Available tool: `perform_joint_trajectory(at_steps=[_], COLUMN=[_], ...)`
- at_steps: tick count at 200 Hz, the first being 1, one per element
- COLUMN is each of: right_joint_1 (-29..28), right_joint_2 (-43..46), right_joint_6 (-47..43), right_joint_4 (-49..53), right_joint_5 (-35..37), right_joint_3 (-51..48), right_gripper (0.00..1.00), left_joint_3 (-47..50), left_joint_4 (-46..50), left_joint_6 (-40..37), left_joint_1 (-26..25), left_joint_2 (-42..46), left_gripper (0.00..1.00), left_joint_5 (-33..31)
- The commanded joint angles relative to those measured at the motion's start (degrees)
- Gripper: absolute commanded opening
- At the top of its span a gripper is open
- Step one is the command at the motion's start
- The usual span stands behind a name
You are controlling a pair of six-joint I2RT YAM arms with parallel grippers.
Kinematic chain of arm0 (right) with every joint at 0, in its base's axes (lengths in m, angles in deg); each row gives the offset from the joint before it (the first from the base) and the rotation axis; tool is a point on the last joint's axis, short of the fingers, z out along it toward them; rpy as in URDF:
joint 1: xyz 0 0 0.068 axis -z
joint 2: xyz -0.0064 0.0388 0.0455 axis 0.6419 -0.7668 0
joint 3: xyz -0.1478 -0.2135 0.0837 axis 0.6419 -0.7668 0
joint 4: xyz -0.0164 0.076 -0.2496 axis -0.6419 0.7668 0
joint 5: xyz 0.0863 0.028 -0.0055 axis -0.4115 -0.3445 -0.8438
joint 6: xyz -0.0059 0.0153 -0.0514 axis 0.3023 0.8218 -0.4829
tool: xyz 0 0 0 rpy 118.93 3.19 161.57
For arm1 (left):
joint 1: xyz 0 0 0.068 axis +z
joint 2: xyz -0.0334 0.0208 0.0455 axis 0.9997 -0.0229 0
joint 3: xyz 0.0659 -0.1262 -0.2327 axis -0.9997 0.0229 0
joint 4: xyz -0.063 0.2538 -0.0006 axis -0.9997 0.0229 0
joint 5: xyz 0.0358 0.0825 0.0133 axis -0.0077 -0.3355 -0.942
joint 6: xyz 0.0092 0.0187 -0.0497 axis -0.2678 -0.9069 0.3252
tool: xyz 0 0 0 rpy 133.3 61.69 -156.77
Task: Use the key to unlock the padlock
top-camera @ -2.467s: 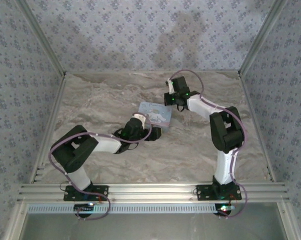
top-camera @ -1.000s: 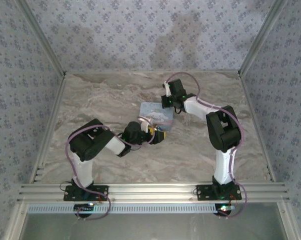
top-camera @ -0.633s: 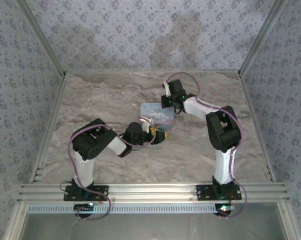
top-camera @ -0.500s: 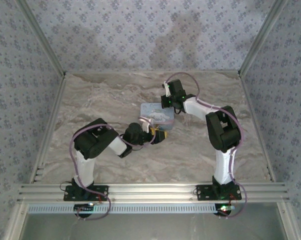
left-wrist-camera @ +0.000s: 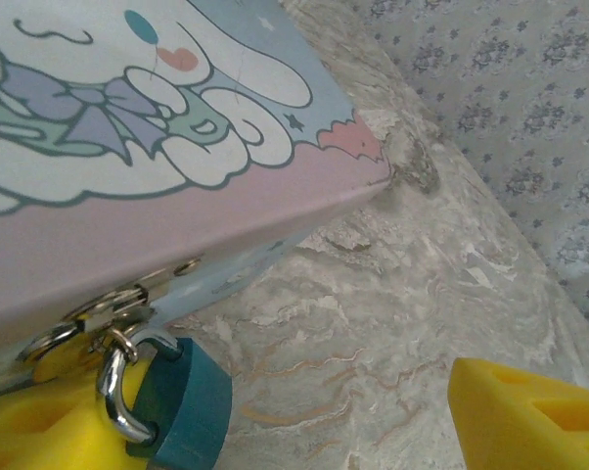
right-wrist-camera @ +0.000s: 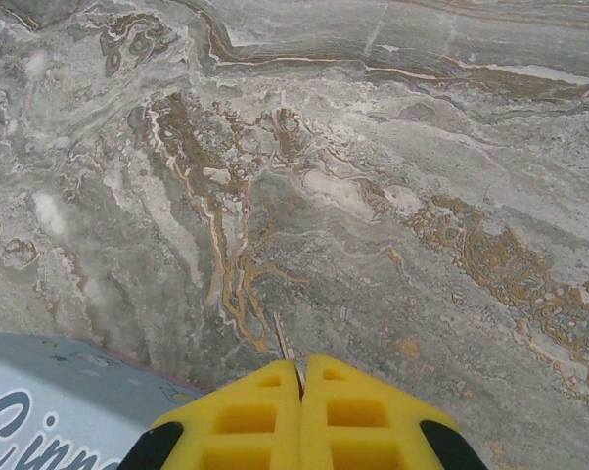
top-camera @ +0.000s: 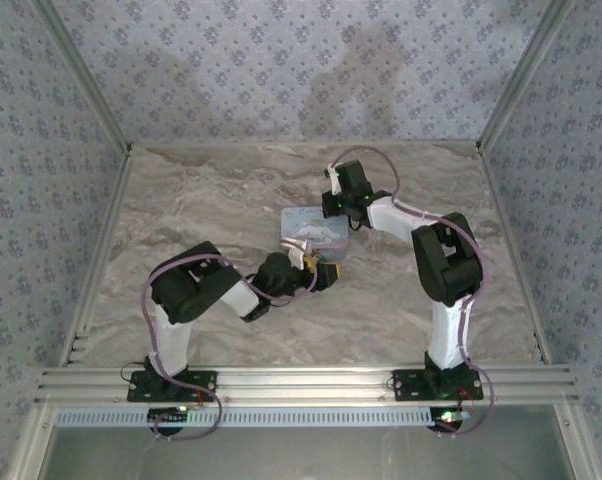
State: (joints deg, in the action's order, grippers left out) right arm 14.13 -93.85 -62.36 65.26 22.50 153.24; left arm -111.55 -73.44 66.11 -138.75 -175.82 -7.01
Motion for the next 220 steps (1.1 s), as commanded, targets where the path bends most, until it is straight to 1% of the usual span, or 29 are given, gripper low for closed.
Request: perform_joint_trajectory(at_steps=[1, 24, 38, 46, 72, 78, 88, 98, 104, 116, 130, 140, 156, 168, 174, 192, 204, 220], right_joint_1=[-1.01, -1.05, -0.8, -0.66, -0.65, -0.67, -0.69, -0.65, -0.58, -0.57, -0.57, -0.48, -0.4, -0.4, -0.43, -0.22, 0.07, 0.62], right_joint_2=[1.77, 3.38, 3.61, 3.61, 3.72, 3.69, 3.7, 3.74, 3.82, 4.05, 4.23, 4.23, 4.46, 4.49, 4.57, 4.73, 4.76, 5.14], right_joint_6=[-0.24, -0.51, -0.67, -0.58, -0.67, -0.67, -0.67, -0.67, -0.54, -0.5, -0.5, -0.58, -0.45, -0.32, -0.23, -0.14, -0.09, 0.05], right_joint_4=[5.24, 5.14, 5.31, 5.39, 5.47, 5.37, 5.34, 5.13, 5.04, 4.64, 4.48, 4.59, 4.38, 4.29, 4.2, 3.86, 3.96, 3.87], right_joint_5=[-1.54, -1.43, -1.43, -1.41, -1.66, -1.55, -1.7, -1.65, -1.64, -1.58, -1.63, -1.65, -1.83, -2.05, -2.07, -1.97, -2.27, -2.66], right_joint_3=[-3.34, -4.24, -4.11, -3.94, -3.8, -3.89, -4.15, -4.39, -4.57, -5.02, -5.13, -5.12, -5.29, -5.38, -5.45, -5.82, -5.83, -5.87], right_gripper=[0.0, 0.0, 0.0, 0.0, 0.0, 0.0, 0.0, 0.0, 0.0, 0.0, 0.0, 0.0, 0.0, 0.0, 0.0, 0.0, 0.0, 0.0], left_joint_3=[-0.11, -0.37, -0.72, -0.9, -0.99, -1.07, -1.17, -1.43, -1.52, -1.68, -1.78, -1.72, -1.43, -1.11, -0.87, -0.73, -0.77, -1.4], left_joint_4=[3.17, 1.92, 2.18, 2.36, 0.95, 0.68, 0.61, 0.76, 1.13, 1.31, 1.2, 1.38, 1.44, 1.54, 1.52, 1.86, 3.4, 8.76], left_joint_6=[-1.04, -0.33, 0.26, 0.74, 2.86, 3.24, 3.71, 3.68, 3.7, 3.87, 4.58, 5.0, 4.97, 4.88, 4.9, 5.64, 5.78, 5.02], left_joint_1=[0.14, 0.2, 0.46, 0.76, 1.85, 2.1, 2.38, 2.58, 2.74, 3.02, 3.59, 3.95, 4.33, 4.6, 4.76, 5.38, 5.59, 5.77], left_joint_2=[0.39, -0.5, -0.95, -1.26, -2.63, -2.86, -3.15, -3.33, -3.34, -3.58, -3.8, -3.92, -3.84, -3.65, -3.51, -3.22, -2.58, -0.94], left_gripper=[0.76, 0.71, 0.64, 0.57, 0.48, 0.44, 0.41, 0.35, 0.34, 0.24, 0.19, 0.19, 0.13, 0.12, 0.09, 0.04, 0.02, 0.0], left_joint_5=[-3.62, -1.99, -0.96, -0.09, 2.06, 2.41, 3.22, 3.81, 4.01, 4.47, 5.1, 5.24, 5.68, 5.8, 5.96, 7.95, 9.45, 11.22])
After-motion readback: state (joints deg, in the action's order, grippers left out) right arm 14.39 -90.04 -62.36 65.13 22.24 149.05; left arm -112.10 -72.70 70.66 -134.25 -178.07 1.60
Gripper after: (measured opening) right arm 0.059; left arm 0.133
